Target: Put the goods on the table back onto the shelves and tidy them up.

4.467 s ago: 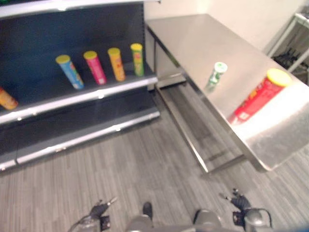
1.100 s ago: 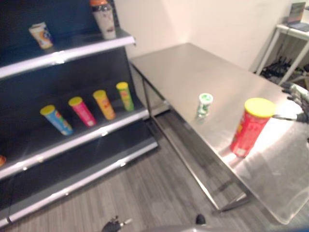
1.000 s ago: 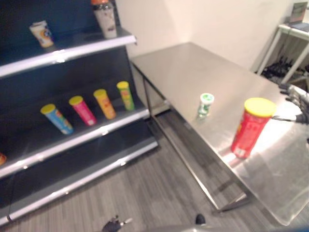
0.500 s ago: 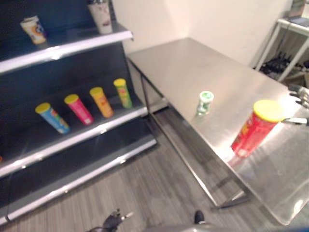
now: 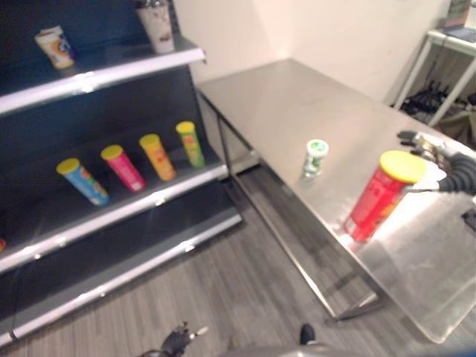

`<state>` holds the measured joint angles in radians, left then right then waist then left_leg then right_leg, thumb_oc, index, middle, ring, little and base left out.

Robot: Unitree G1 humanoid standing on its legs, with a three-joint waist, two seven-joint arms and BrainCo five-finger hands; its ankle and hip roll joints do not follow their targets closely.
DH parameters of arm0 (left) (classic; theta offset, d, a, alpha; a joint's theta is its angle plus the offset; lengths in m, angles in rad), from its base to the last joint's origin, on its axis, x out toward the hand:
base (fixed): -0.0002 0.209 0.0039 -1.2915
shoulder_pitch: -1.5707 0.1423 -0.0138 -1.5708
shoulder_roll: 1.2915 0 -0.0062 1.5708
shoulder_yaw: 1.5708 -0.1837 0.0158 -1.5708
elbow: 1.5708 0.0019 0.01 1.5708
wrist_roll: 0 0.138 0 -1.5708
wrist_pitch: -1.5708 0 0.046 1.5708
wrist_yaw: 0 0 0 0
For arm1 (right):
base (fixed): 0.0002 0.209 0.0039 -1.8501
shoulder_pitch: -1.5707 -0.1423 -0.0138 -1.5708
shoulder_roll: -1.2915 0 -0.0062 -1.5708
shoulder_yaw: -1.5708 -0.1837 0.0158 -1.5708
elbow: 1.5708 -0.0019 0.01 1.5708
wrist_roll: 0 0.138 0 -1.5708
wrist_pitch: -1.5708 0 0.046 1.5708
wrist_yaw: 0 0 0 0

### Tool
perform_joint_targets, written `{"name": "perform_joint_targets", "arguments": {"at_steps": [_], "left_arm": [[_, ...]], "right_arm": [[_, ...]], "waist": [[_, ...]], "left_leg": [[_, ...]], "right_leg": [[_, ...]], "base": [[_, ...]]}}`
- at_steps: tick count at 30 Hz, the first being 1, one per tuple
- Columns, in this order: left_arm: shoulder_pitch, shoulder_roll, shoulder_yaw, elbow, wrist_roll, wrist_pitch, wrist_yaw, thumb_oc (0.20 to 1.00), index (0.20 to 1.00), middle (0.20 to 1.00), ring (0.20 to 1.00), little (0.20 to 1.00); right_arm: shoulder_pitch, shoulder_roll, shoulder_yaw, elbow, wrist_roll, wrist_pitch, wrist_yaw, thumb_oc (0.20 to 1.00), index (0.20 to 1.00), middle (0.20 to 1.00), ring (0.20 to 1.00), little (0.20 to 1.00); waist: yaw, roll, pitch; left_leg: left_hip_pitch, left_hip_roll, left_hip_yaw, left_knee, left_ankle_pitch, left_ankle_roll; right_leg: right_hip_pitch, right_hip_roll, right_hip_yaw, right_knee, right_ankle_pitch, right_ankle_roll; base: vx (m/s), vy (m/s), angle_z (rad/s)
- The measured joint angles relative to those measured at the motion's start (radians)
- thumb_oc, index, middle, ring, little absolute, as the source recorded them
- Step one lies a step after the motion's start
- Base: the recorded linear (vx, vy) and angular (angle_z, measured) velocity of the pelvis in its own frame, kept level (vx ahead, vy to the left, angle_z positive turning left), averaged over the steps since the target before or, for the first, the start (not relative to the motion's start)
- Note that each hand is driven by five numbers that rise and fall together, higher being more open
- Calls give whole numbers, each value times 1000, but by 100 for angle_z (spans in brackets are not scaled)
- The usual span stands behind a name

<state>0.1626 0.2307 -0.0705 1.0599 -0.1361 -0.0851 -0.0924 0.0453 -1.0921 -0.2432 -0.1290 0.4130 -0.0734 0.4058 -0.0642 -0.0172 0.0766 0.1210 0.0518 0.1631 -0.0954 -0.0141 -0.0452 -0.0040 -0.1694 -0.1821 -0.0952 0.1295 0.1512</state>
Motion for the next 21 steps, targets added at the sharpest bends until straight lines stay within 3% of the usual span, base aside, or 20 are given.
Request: {"name": "perform_joint_targets", "arguments": {"at_steps": [6,7,8,9,13,21], "left_arm": [[-14,0,0,-1,0,0,1,1000,1000,1000,1000,1000],[-14,0,0,-1,0,0,1,1000,1000,1000,1000,1000],[-17,0,0,-2,0,0,1,1000,1000,1000,1000,1000],[-17,0,0,-2,0,0,1,1000,1000,1000,1000,1000],[-17,1,1,2,0,1,2,1000,1000,1000,1000,1000],[-17,5,1,18,0,4,13,1000,1000,1000,1000,1000]], "right_arm": [[-3,-25,44,-11,0,0,28,1000,1000,1000,1000,1000],[-3,-37,62,-19,0,0,34,937,937,937,937,937],[-13,-42,84,-22,0,0,39,536,536,536,536,536],[-34,-48,109,-28,1,-1,40,200,200,200,200,200],[-114,-102,197,-38,1,-10,59,200,200,200,200,200],[-120,-125,233,-37,-22,-22,49,200,200,200,200,200]], "waist": [[-2,-1,1],[-1,-2,1],[0,-4,2],[-3,-6,3],[-8,-16,4],[-6,-39,4]], "left_leg": [[1,0,-16,0,0,0],[0,0,-16,0,0,0],[1,0,-16,0,0,0],[2,0,-15,0,0,0],[4,1,-13,0,0,0],[4,1,-12,1,0,0]], "right_leg": [[10,1,-19,0,4,-6],[10,1,-20,0,4,-6],[11,1,-20,0,4,-6],[11,1,-18,0,4,-6],[11,2,-17,0,4,-6],[12,2,-17,0,4,-6]], "base": [[5,-2,8],[11,-7,4],[0,0,0],[0,0,0],[0,0,0],[0,0,0]]}}
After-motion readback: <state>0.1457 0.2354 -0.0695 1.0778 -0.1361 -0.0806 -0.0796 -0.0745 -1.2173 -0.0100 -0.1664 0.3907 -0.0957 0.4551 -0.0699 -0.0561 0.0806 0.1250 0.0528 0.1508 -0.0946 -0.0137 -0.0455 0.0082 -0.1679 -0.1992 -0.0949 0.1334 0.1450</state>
